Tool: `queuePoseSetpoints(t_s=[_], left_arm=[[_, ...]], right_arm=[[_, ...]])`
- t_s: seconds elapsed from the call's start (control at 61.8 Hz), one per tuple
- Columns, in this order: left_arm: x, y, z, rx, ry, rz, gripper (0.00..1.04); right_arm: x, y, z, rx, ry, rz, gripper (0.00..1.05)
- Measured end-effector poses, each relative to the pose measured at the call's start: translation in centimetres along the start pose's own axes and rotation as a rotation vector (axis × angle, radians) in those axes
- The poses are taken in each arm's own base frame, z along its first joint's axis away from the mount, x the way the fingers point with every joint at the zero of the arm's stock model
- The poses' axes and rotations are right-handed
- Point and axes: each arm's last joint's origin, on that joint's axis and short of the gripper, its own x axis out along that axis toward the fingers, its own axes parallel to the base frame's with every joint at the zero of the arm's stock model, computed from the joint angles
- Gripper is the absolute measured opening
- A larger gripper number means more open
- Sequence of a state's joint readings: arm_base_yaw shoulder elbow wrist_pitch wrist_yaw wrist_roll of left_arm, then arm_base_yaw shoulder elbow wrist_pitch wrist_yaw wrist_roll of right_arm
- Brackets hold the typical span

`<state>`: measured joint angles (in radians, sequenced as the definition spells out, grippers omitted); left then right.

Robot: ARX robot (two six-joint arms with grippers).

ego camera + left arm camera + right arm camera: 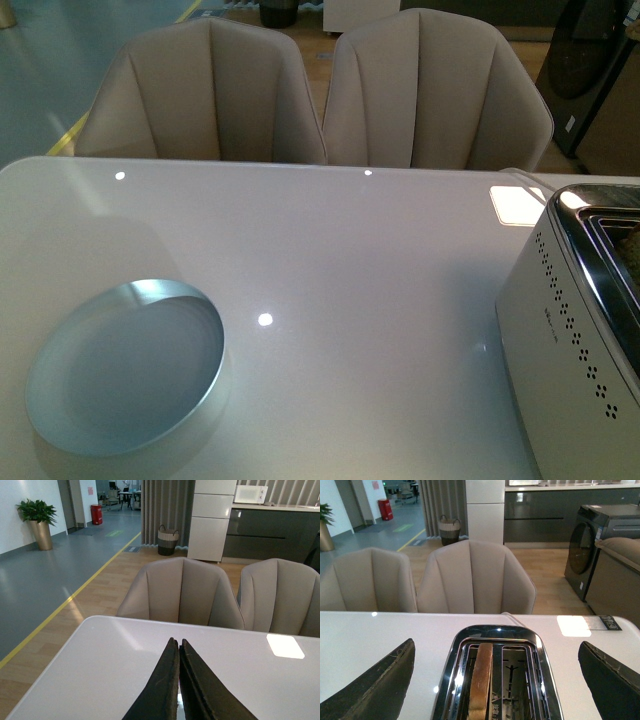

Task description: Left arm holds plate, right arm toasts bread

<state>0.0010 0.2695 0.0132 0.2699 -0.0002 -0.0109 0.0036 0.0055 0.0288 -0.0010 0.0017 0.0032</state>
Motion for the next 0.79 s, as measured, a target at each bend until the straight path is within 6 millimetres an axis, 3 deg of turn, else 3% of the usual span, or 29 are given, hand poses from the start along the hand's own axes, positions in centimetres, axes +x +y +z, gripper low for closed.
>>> queuePoseSetpoints(t_s=[0.664, 0.793], left_arm=[[-1.7, 0.0, -0.3, 0.000, 0.005, 0.000, 0.03], [-1.7, 0.0, -0.3, 0.000, 0.005, 0.000, 0.27]], right_arm=[[0.0, 0.0, 0.0, 0.000, 0.000, 0.000, 0.96], [0.0, 0.0, 0.0, 0.000, 0.000, 0.000, 0.96]])
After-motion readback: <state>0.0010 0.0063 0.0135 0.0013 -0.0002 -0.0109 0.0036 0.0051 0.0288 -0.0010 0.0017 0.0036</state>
